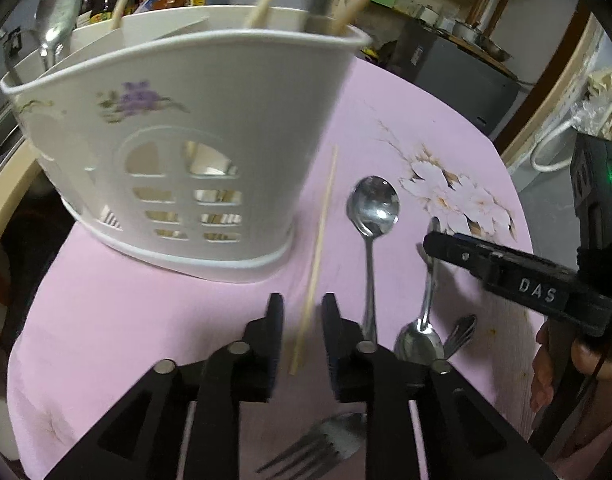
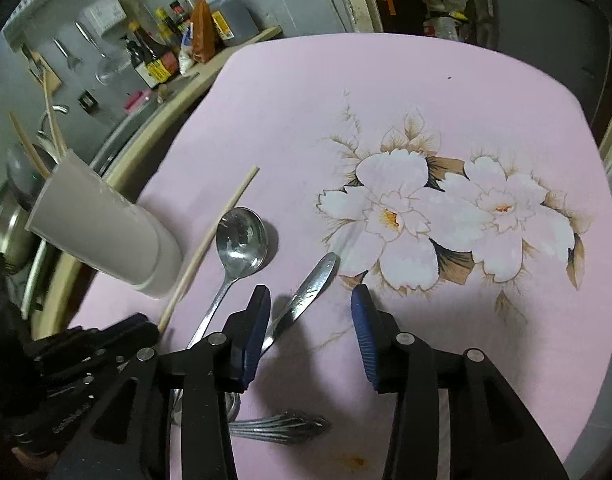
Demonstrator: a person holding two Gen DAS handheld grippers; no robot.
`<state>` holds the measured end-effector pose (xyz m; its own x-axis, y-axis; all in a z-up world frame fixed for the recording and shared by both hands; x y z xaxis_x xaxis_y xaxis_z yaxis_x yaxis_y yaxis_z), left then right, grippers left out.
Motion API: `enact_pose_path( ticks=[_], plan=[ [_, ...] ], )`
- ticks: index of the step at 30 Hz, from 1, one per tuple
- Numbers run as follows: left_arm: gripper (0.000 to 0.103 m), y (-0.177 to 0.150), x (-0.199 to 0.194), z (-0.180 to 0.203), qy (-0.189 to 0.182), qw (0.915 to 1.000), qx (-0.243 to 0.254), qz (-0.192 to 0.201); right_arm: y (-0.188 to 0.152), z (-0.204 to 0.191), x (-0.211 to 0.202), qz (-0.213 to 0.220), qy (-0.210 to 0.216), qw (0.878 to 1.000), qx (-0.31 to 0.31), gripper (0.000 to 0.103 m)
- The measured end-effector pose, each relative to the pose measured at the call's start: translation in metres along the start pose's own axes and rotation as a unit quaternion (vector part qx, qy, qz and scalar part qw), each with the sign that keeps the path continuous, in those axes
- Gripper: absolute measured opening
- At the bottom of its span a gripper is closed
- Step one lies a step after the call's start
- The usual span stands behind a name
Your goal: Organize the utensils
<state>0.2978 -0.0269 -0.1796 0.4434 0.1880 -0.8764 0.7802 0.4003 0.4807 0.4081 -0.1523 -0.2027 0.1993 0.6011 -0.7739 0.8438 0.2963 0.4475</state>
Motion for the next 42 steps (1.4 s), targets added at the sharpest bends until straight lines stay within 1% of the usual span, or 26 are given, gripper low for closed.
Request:
enact_pose_path(
  ticks=[5, 6, 9, 10, 11, 12, 14, 16, 18, 20, 22, 26, 30, 33, 34, 38, 39, 40, 41, 42],
  plan=[
    [0.025, 0.002, 0.011, 0.0, -0.015, 0.9997, 0.008, -0.019, -0.001, -0.01, 0.005, -0.013, -0.05, 0.999, -0.008, 0.04],
    [0.025, 0.001, 0.014, 0.001, -0.014, 0.9996, 0.012, -0.023, -0.001, -0.014, 0.006, -0.019, -0.066, 0.998, -0.015, 0.04],
    [0.025, 0.001, 0.014, 0.009, -0.004, 0.9992, 0.037, -0.016, 0.0, -0.023, 0.008, -0.036, -0.099, 0.994, -0.03, 0.038],
    [0.024, 0.001, 0.014, 0.012, -0.001, 0.9988, 0.046, -0.015, 0.0, -0.024, 0.007, -0.039, -0.103, 0.993, -0.032, 0.036],
    [0.014, 0.0, 0.015, 0.014, -0.004, 0.9986, 0.051, -0.017, 0.001, -0.026, 0.007, -0.04, -0.103, 0.993, -0.032, 0.035],
    [0.006, 0.0, 0.017, 0.016, -0.006, 0.9983, 0.054, -0.021, 0.001, -0.026, 0.003, -0.041, -0.1, 0.994, -0.028, 0.032],
    [0.006, -0.001, 0.015, 0.018, -0.009, 0.9978, 0.062, -0.023, 0.001, -0.023, -0.007, -0.036, -0.092, 0.995, -0.014, 0.02],
    [0.005, -0.002, 0.014, 0.021, -0.022, 0.9971, 0.068, -0.029, 0.0, -0.018, -0.013, -0.036, -0.073, 0.997, 0.007, 0.01],
    [0.005, -0.003, 0.011, 0.024, -0.037, 0.996, 0.074, -0.033, -0.01, -0.008, -0.024, -0.036, -0.05, 0.997, 0.036, 0.006],
    [0.005, -0.005, 0.009, 0.026, -0.052, 0.9946, 0.08, -0.041, -0.022, -0.001, -0.034, -0.029, -0.027, 0.998, 0.055, 0.006],
    [0.005, -0.009, 0.007, 0.027, -0.068, 0.9928, 0.082, -0.055, -0.033, 0.005, -0.043, -0.025, -0.016, 0.997, 0.069, 0.005],
    [0.005, -0.021, 0.0, 0.025, -0.084, 0.9888, 0.093, -0.081, -0.053, 0.01, -0.063, -0.017, -0.014, 0.996, 0.086, 0.005],
    [0.005, -0.025, -0.005, 0.017, -0.1, 0.9852, 0.092, -0.105, -0.07, 0.015, -0.081, -0.019, -0.011, 0.994, 0.107, 0.004],
    [0.005, -0.024, -0.008, 0.014, -0.096, 0.9851, 0.097, -0.105, -0.08, 0.019, -0.086, -0.023, -0.006, 0.993, 0.112, 0.004],
    [0.005, -0.023, -0.008, 0.014, -0.094, 0.9852, 0.099, -0.103, -0.085, 0.027, -0.087, -0.025, -0.004, 0.993, 0.111, 0.004],
    [0.005, -0.017, -0.002, 0.016, -0.089, 0.9854, 0.104, -0.101, -0.087, 0.035, -0.093, -0.038, 0.004, 0.993, 0.114, 0.005],
    [0.006, -0.015, 0.002, 0.019, -0.087, 0.9849, 0.107, -0.104, -0.088, 0.036, -0.087, -0.04, 0.007, 0.992, 0.115, 0.005],
    [0.005, -0.013, 0.006, 0.021, -0.086, 0.9842, 0.111, -0.108, -0.08, 0.031, -0.075, -0.041, 0.008, 0.992, 0.117, 0.005],
    [0.005, -0.01, 0.009, 0.023, -0.085, 0.9843, 0.112, -0.106, -0.079, 0.032, -0.076, -0.045, 0.011, 0.992, 0.117, 0.005],
    [0.005, -0.007, 0.011, 0.024, -0.083, 0.9845, 0.113, -0.105, -0.073, 0.027, -0.067, -0.047, 0.011, 0.992, 0.116, 0.005]
  ],
)
Point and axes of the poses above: each gripper's, at about its wrist camera, not at the fingertips, and x roughly the way its jaws point, z to its right, y to its top, the point moved 1 cm from there along x, roughly the way its jaws point, and after that the axes turned 12 degrees about y, right-handed, at the moved point
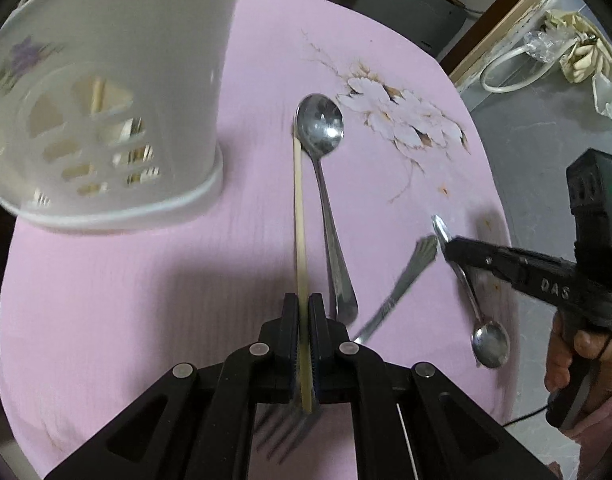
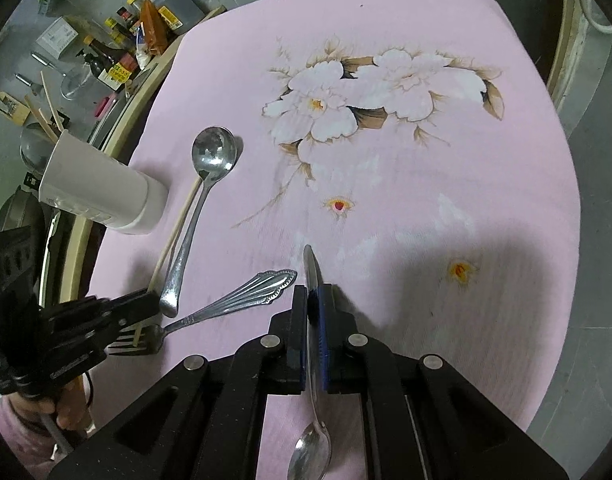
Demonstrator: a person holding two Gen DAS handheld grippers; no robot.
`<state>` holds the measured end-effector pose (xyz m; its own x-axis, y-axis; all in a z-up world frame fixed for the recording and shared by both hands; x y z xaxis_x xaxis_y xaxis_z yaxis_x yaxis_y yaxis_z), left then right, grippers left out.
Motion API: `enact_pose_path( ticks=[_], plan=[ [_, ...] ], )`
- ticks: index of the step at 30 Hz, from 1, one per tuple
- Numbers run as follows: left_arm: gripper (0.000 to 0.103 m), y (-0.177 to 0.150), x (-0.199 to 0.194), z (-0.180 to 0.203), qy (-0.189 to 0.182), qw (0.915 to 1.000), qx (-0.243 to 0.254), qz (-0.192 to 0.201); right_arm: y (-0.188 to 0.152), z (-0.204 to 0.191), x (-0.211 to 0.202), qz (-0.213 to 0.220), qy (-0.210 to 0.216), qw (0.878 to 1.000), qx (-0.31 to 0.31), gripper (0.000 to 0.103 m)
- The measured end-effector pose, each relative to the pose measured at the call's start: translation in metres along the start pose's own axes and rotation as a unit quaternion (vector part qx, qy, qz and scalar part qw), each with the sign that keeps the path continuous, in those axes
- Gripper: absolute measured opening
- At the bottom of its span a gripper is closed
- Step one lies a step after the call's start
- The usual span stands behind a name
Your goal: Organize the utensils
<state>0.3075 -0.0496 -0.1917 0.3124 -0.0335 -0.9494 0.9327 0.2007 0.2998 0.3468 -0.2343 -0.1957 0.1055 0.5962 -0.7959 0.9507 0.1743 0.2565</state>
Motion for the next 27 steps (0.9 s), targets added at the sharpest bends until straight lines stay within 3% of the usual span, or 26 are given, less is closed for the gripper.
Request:
enact_pose_path(
  ticks=[7, 17, 27],
  plan=[
    [0.005, 0.022, 0.008, 0.0, 0.014, 0.9998, -0.008, -0.012, 0.014, -0.01, 0.012, -0.022, 0.003, 1.0, -0.008, 0.006],
    [0.005, 0.017, 0.006, 0.004, 0.03, 0.9995, 0.002, -0.006, 0.016, -0.032, 0.019, -0.053, -0.05, 0.995, -0.067, 0.007],
    [0.005, -0.022, -0.014, -0.005, -0.015, 0.9992, 0.015, -0.034, -0.017, -0.023, -0.007, -0.023, -0.003, 1.0, -0.013, 0.001]
  ],
)
Point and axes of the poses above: each gripper's, at about its wrist camera, not at the fingertips, and x roughly the way its jaws point, z to its right, y to its top, the point moved 1 cm from there along x, roughly the way its jaws point, and after that the axes turned 12 degrees about y, right-handed, at the moved point
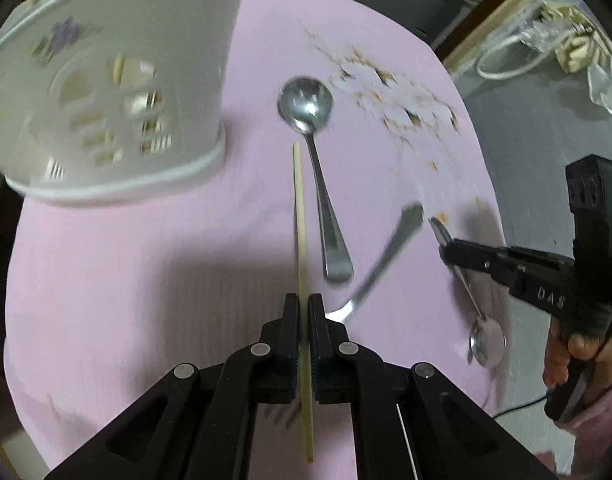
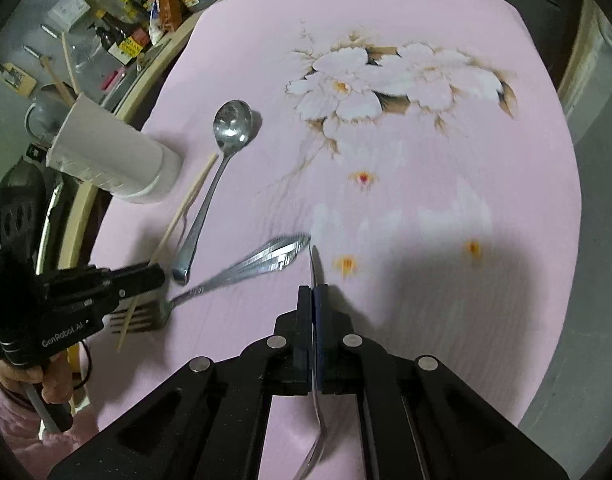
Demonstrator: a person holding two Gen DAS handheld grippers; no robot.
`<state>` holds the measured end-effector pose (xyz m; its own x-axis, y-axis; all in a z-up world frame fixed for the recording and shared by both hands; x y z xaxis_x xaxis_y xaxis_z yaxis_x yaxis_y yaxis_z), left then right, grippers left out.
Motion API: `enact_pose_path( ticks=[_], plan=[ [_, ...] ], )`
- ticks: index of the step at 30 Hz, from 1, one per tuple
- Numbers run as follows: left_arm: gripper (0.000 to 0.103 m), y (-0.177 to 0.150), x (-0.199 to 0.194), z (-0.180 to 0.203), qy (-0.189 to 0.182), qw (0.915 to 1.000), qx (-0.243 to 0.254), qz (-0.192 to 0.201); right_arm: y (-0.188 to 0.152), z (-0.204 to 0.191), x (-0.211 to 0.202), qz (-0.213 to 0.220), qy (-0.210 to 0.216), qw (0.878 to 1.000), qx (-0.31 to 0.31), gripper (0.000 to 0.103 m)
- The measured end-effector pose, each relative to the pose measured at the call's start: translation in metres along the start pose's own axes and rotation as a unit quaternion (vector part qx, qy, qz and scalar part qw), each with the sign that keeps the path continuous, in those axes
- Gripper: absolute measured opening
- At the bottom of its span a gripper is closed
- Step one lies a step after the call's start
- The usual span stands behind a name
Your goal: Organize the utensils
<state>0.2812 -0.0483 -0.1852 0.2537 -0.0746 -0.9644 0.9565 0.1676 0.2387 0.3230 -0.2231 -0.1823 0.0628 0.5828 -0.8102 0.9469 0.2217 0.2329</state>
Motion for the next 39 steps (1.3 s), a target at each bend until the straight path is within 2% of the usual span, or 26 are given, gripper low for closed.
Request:
enact_pose_path(
  ticks=[5, 9, 12, 16, 21, 25, 32, 34, 39],
  plan=[
    [0.005, -0.01, -0.014, -0.002, -0.018, 0.9998, 0.004, 0.008, -0.019, 0.007, -0.01, 0.03, 0.009, 0.999, 0.03, 0.001],
    [0.005, -0.013, -0.033, 0.001, -0.026, 0.9985, 0.022, 0.043, -0.027, 0.001, -0.03, 0.092, 0.019, 0.995, 0.038, 0.001],
    [0.005, -0.016, -0.053, -0.001, -0.042, 0.9953, 0.033, 0.081, -0.025, -0.012, -0.04, 0.141, 0.019, 0.989, 0.024, 0.001],
    [0.005, -0.016, -0.089, -0.011, -0.07, 0.984, 0.032, 0.161, -0.02, -0.033, -0.06, 0.208, 0.028, 0.978, 0.007, 0.001],
    [0.005, -0.009, -0.125, -0.039, -0.082, 0.9704, 0.001, 0.227, -0.008, -0.075, -0.088, 0.296, 0.036, 0.953, -0.044, 0.001],
    [0.005, 0.009, -0.149, -0.075, -0.08, 0.9587, -0.038, 0.271, 0.006, -0.113, -0.1, 0.346, 0.05, 0.934, -0.075, 0.001],
    [0.005, 0.05, -0.176, -0.119, -0.048, 0.9409, -0.069, 0.328, 0.039, -0.171, -0.111, 0.433, 0.067, 0.893, -0.101, 0.001],
    [0.005, 0.061, -0.183, -0.129, -0.028, 0.9342, -0.068, 0.349, 0.048, -0.186, -0.112, 0.454, 0.068, 0.882, -0.107, 0.001],
    [0.005, 0.075, -0.197, -0.148, 0.001, 0.9186, -0.06, 0.39, 0.067, -0.225, -0.103, 0.495, 0.047, 0.858, -0.133, 0.001]
  ],
)
Point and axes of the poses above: each gripper's, at about its wrist camera, not at the fingertips, and x roughly the way its jaws point, z to its right, y to its top, the point moved 1 cm from there along x, roughly the way its jaws point, and after that the axes turned 12 degrees about y, right-handed, at the moved point
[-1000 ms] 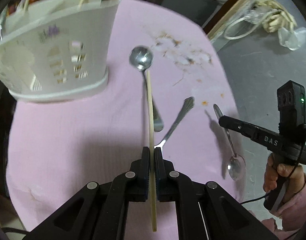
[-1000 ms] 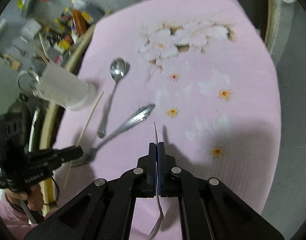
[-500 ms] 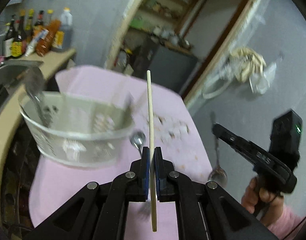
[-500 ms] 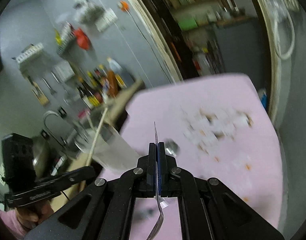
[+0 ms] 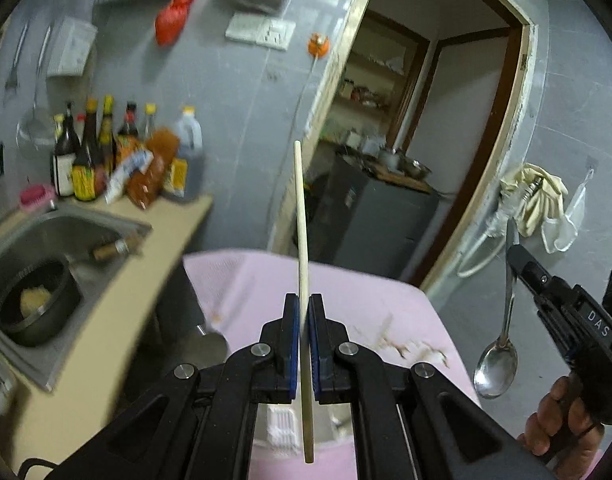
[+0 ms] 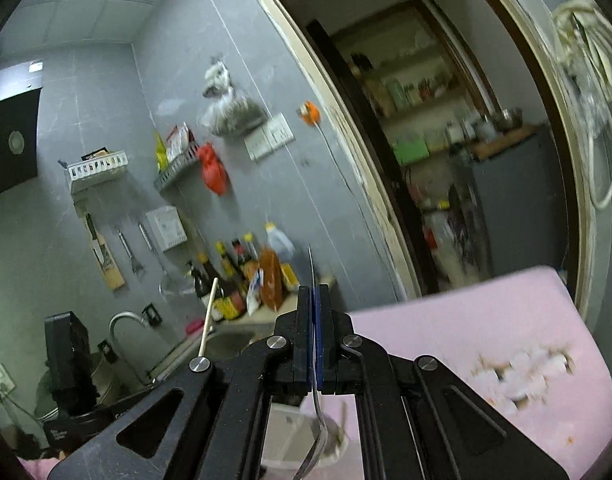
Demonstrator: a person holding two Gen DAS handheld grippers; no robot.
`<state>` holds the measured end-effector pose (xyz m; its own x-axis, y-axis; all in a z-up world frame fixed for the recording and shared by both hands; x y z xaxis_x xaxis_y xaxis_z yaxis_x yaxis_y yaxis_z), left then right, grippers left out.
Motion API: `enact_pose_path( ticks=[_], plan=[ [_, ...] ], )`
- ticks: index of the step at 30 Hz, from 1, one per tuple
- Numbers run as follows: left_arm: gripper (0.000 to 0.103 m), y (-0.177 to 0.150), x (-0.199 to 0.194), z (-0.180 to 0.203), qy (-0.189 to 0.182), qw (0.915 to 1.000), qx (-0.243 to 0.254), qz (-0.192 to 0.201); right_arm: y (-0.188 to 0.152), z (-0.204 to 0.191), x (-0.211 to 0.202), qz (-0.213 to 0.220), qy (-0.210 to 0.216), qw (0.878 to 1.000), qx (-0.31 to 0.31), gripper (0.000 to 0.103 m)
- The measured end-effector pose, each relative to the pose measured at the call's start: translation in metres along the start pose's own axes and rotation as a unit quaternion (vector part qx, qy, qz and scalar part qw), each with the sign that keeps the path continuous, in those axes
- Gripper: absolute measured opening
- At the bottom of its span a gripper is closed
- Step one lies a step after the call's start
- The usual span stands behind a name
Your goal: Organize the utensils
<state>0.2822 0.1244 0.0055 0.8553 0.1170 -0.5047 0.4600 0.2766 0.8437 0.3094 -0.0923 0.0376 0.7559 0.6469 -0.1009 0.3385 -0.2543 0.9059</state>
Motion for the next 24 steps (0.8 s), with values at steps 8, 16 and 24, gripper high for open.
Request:
enact_pose_path(
  ticks=[8, 16, 24],
  plan=[
    [0.005, 0.013, 0.012, -0.037, -0.025, 0.9968, -0.037, 0.067, -0.005, -0.035, 0.027, 0.05, -0.038, 0.996, -0.056, 0.001],
    [0.005, -0.003, 0.038, -0.055, -0.053, 0.9925, -0.082, 0.075, -0.037, -0.029, 0.045, 0.042, -0.064, 0.996, -0.054, 0.002],
    [0.005, -0.019, 0.046, -0.058, -0.096, 0.9854, -0.106, 0.092, -0.063, -0.022, 0.051, 0.046, -0.067, 0.995, -0.053, 0.002]
  ],
)
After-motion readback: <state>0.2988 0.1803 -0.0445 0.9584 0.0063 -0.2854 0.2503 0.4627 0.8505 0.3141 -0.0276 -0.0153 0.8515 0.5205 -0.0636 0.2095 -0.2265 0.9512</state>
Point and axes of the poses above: each gripper's, at about its wrist camera, not at the fingertips, and x roughly the way its jaws point, z to its right, y to its top, the point moved 1 cm from there along x, roughly the way its jaws point, and after that the axes turned 12 degrees about y, right-handed, at the moved point
